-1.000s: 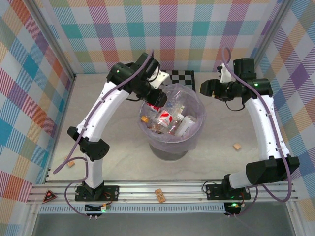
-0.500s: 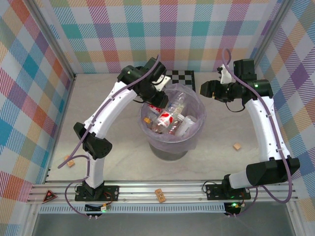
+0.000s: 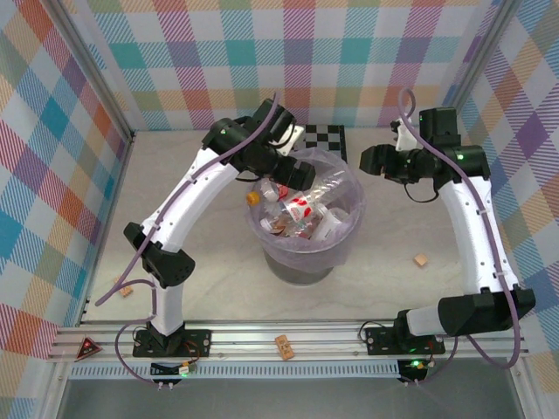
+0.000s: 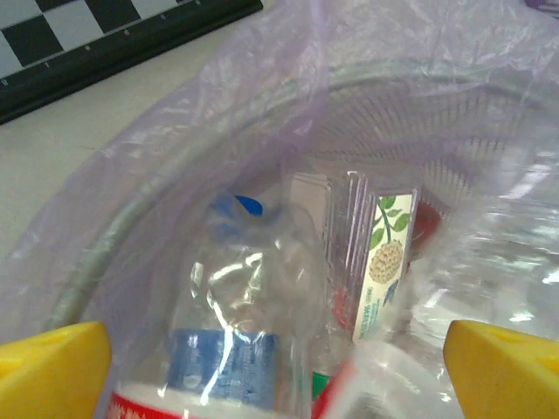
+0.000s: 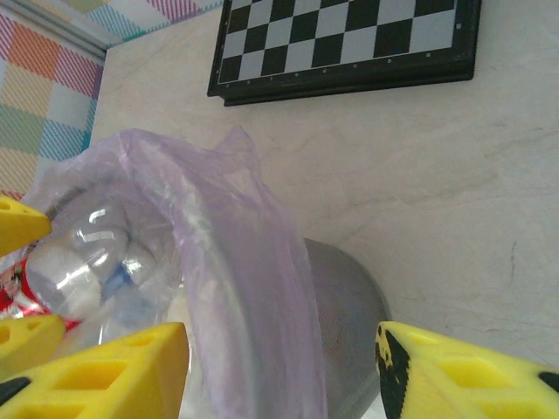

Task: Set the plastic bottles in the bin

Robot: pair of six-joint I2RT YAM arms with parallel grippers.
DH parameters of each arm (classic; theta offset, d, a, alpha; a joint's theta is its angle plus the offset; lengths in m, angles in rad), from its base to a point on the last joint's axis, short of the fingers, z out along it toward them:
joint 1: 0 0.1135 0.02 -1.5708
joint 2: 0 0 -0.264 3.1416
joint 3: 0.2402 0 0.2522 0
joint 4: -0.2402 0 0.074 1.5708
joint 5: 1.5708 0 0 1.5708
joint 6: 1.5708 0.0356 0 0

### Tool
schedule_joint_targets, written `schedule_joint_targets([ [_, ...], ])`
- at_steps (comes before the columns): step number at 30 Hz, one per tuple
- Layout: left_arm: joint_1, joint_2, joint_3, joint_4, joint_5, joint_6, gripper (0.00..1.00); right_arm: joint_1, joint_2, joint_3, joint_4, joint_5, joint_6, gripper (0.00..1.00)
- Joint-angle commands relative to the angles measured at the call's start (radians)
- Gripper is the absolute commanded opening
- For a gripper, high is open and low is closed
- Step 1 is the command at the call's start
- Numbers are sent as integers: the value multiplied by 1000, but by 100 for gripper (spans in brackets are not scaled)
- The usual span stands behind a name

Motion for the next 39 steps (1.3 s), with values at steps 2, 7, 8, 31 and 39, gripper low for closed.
schedule_joint_targets([
  [2,2,-57,24,22,-29,-22,94,-13,-42,39,-65,-69,-4,59],
  [7,5,-91,9,11,-78,-30,84,-9,-65,-29,-126,-164,-8,55],
  [8,8,-105,-4,13,-86,-30,82,-4,-64,-39,-147,-175,-14,55],
  [31,231,-484,-652,192,-142,-197,87,250,17,-228,126,-261,153,33],
  [39,407,-624,-782,171,-86,-184,83,386,170,-141,348,-232,254,31],
])
